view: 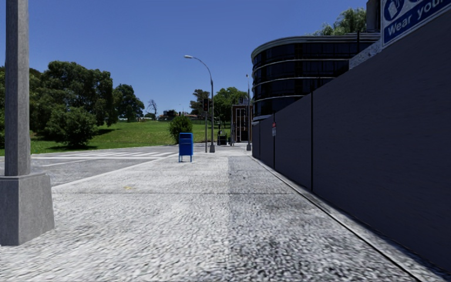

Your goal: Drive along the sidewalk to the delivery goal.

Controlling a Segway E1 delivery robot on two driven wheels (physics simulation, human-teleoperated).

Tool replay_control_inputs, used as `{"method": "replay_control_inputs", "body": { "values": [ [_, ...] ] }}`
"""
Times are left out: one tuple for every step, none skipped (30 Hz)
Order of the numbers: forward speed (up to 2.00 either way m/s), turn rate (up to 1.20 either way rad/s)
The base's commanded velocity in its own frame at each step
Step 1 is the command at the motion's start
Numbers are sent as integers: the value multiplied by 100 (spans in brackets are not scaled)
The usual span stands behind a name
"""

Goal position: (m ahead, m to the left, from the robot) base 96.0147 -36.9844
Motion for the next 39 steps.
{"method": "replay_control_inputs", "body": {
  "values": [
    [200, 0],
    [200, 0],
    [200, 0],
    [200, 0],
    [200, 0],
    [200, 0],
    [200, 0],
    [200, 0],
    [200, 0],
    [200, 0],
    [200, 0],
    [200, 0],
    [200, 0],
    [200, 0],
    [200, 0],
    [200, 0],
    [200, 0],
    [200, 0],
    [200, 0],
    [200, 0],
    [200, 0],
    [200, 0],
    [200, 0],
    [200, 0],
    [200, 0],
    [200, 0],
    [200, 0],
    [200, 0],
    [200, 0],
    [200, 0],
    [200, 0],
    [200, 0],
    [200, 0],
    [200, 0],
    [200, 0],
    [200, 0],
    [200, 0],
    [200, 0],
    [200, 0]
  ]
}}
